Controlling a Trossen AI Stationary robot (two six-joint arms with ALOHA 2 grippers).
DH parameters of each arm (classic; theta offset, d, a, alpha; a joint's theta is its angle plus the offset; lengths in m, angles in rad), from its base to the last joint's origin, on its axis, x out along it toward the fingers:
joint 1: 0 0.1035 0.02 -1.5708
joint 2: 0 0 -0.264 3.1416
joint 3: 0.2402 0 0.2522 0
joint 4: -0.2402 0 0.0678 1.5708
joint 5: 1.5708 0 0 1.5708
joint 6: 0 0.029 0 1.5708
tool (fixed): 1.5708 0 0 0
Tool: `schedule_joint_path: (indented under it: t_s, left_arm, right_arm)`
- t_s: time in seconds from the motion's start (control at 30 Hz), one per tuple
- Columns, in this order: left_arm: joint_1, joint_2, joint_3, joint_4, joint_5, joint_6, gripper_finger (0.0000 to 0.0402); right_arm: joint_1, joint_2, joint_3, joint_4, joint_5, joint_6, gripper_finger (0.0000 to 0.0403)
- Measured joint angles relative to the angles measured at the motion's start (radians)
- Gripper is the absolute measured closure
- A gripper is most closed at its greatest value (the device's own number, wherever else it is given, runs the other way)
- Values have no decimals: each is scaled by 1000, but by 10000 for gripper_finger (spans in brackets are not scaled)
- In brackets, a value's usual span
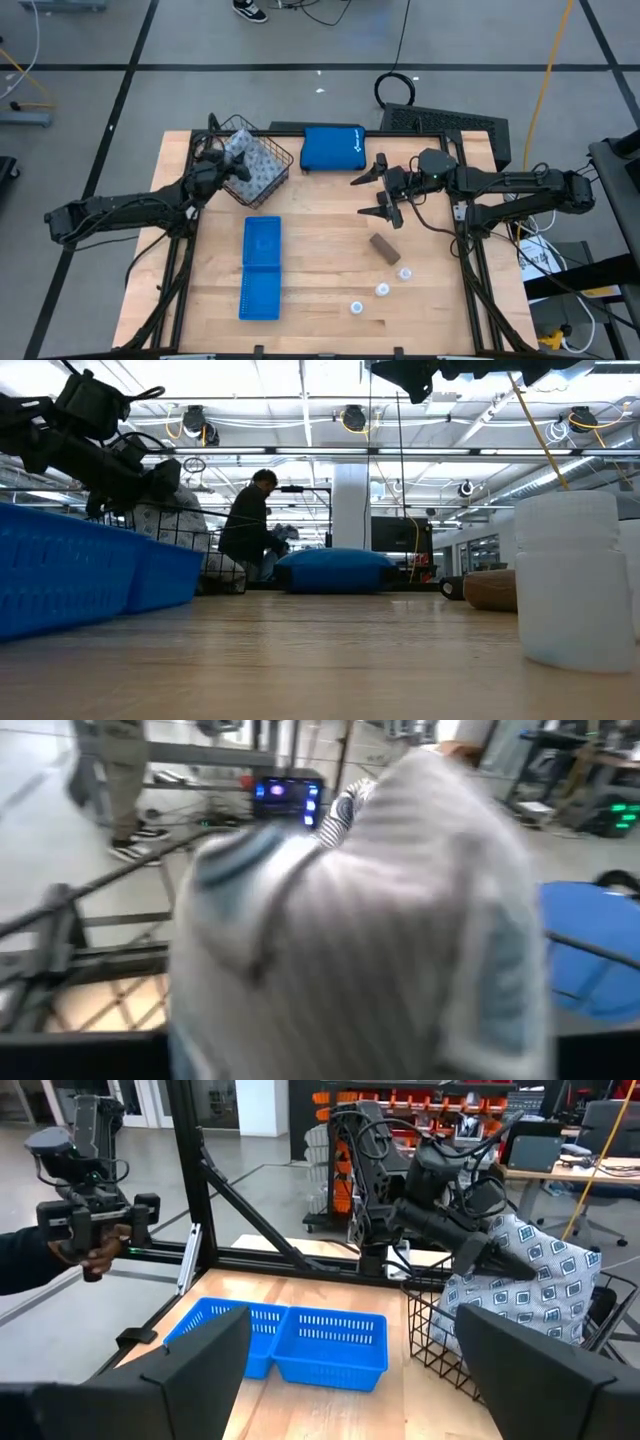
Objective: Pick & place medical supplies in basket/bin
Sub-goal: Put the folded gray patient gown into the black wire basket
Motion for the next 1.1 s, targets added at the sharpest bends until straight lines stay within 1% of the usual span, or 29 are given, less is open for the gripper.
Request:
schedule_joint_path:
  t_s: [0.13, 0.23, 0.3, 0.43, 0.57, 0.6, 0.67, 0.77, 0.83, 0.9, 1.0, 1.1]
  left_arm:
    - [3, -2, 9, 7, -50, 65, 98]
    - [3, -2, 46, 8, -84, 126, 71]
    - [3, -2, 77, 9, -109, 178, 59]
    - [3, -2, 151, 4, -200, 283, 47]
    - [-1, -2, 214, 0, -295, 358, 49]
    - [-4, -2, 227, -2, -297, 359, 50]
    - [-15, -2, 249, -22, -249, 341, 56]
    - [-32, 15, 275, -113, -152, 237, 70]
    - [-36, 42, 299, -255, -134, 134, 87]
    - [-29, 78, 332, -418, -134, 30, 114]
    - [1, 147, 382, -593, -141, -53, 175]
    - [48, 221, 430, -689, -141, -70, 259]
  right_arm:
    - [0, 0, 0, 0, 2, 2, 64]
    - [0, 0, 0, 0, 2, 6, 64]
    - [0, 0, 0, 0, 3, 6, 64]
    - [0, 0, 0, -1, 3, 6, 64]
    - [0, 0, 0, -1, 4, 7, 64]
    - [0, 0, 0, -1, 3, 7, 64]
    - [0, 0, 0, -1, 4, 7, 64]
    - [0, 0, 0, -2, 4, 5, 64]
    - [0, 0, 0, -2, 4, 5, 64]
    - [0, 0, 0, -2, 4, 5, 64]
    - [0, 0, 0, -2, 4, 4, 64]
    - [0, 0, 0, -2, 4, 4, 64]
